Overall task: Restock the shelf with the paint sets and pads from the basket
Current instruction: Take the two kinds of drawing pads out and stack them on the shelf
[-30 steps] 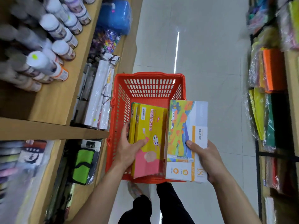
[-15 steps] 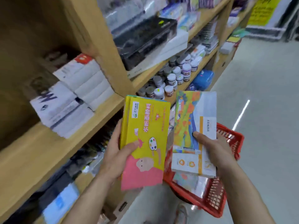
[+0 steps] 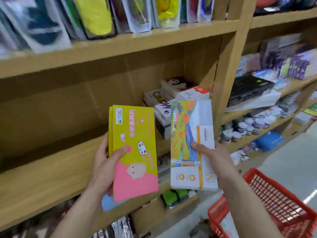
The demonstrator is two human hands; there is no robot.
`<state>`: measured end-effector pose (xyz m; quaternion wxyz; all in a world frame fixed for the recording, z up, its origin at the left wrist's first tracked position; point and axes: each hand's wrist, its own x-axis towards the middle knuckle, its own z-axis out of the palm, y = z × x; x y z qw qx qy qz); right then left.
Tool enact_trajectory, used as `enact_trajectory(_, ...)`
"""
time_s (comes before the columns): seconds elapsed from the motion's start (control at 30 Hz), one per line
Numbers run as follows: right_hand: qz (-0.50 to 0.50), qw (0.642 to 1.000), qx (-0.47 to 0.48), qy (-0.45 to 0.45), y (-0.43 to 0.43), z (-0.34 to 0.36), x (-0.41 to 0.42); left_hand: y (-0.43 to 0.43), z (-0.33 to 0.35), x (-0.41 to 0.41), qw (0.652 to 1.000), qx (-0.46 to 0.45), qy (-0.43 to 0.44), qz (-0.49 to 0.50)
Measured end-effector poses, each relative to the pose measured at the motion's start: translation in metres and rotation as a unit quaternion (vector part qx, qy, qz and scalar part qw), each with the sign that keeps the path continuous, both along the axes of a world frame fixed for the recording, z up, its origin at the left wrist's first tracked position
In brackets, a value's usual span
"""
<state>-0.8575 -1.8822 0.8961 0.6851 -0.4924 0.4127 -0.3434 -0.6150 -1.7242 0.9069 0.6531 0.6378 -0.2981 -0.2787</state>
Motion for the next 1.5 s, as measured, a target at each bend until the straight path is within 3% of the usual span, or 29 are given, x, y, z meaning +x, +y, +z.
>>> enact_trajectory(0.27, 0.128, 0.991, -0.003, 0.031, 0.026, 0.013, 0.114, 0.048, -0.003, 0.076, 0.991, 0.033, 0.056, 0.117)
enact_trajectory(0.4, 0.153, 0.985, -0.018, 0.077, 0.018, 0.011, 0.153, 0.049, -0.007, 0.093, 0.985, 0.048, 0.096, 0.135)
enact_trajectory(0.57, 0.202, 0.969, -0.034, 0.14, -0.001, 0.015, 0.181, 0.034, -0.017, 0.109, 0.977, 0.097, 0.082, 0.169)
enact_trajectory(0.77, 0.193, 0.971, -0.045, 0.136, -0.022, 0.025, 0.204, 0.031, -0.035, 0.123, 0.97, 0.142, 0.085, 0.178)
enact_trajectory(0.93, 0.169, 0.965, -0.105, 0.171, -0.027, 0.022, 0.203, 0.05, -0.032, 0.11, 0.99, 0.074, 0.059, 0.107)
enact_trajectory(1.13, 0.17, 0.953, -0.132, 0.215, -0.03, -0.009, 0.189, 0.079, -0.064, 0.072, 0.995, 0.076, -0.004, 0.067)
enact_trajectory(1.3, 0.181, 0.964, -0.155, 0.116, -0.009, -0.012, 0.157, 0.081, -0.076, 0.067, 0.995, 0.056, -0.027, 0.074)
enact_trajectory(1.5, 0.231, 0.915, -0.275, 0.185, 0.006, -0.042, 0.138, 0.063, -0.076, 0.06, 0.993, 0.063, -0.057, 0.08)
